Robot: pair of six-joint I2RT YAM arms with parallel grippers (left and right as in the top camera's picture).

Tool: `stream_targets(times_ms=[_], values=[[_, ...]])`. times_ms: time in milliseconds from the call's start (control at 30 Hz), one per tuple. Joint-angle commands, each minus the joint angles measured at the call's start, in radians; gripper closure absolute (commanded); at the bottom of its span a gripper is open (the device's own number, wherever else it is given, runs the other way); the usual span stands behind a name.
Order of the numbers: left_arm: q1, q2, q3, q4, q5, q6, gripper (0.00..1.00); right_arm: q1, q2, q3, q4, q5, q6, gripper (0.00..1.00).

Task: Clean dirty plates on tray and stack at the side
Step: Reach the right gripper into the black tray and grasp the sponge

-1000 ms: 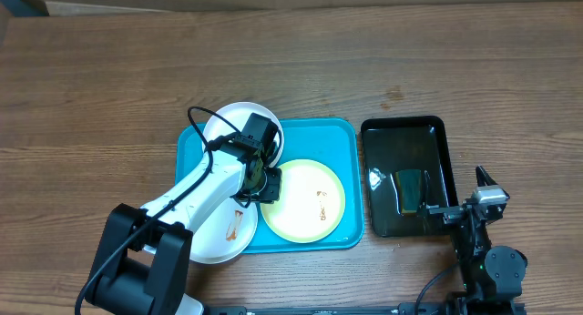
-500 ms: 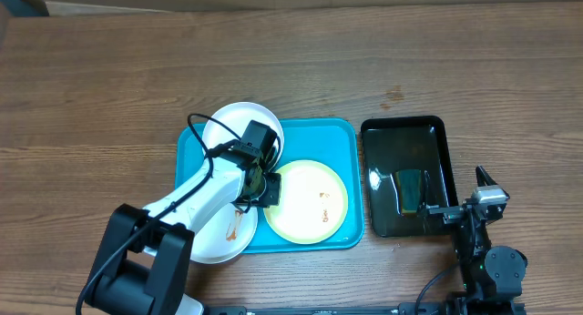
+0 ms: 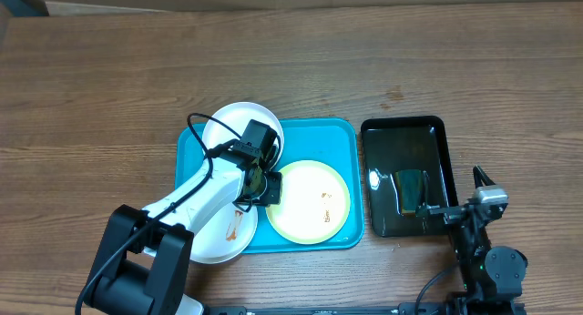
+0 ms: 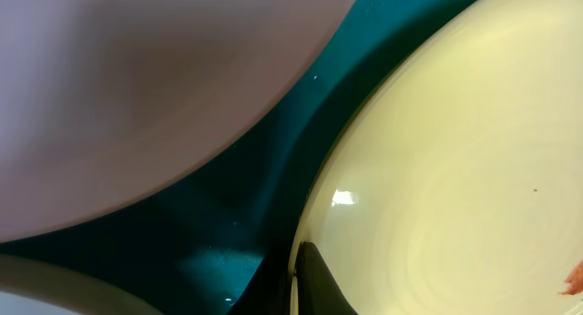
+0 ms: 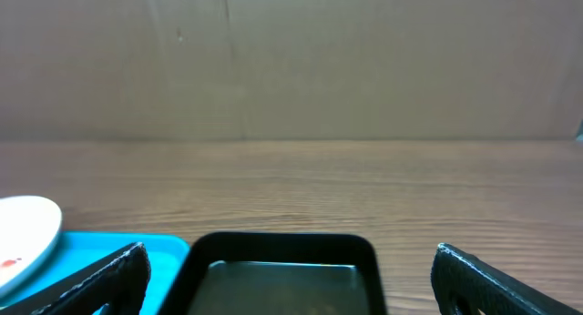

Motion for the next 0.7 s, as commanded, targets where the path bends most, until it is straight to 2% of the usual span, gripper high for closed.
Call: stream_targets(times_ms=[0, 67, 167, 333, 667], values=[[-0.005, 0.002, -0.02, 0.006, -0.014, -0.022, 0.96, -0.008, -0.01, -0.008, 0.041, -0.014, 0.217, 0.0], [-0.005, 0.002, -0.02, 0.008, -0.014, -0.044, 0.96, -0.008, -0.01, 0.022, 0.005, -0.03, 0.247, 0.0], [-0.005, 0.002, -0.02, 0.008, -0.014, -0.049, 0.96, -0.008, 0.001, 0.122, -0.145, -0.031, 0.248, 0.0], [-0.005, 0.002, -0.02, 0.014, -0.014, -0.07, 0.96, -0.008, 0.144, 0.396, -0.427, 0.021, 0.228, 0.0], [-0.005, 0.002, -0.022, 0.021, -0.018, -0.07, 0.96, -0.008, 0.808, 0.981, -1.033, 0.027, 0.237, 0.0]])
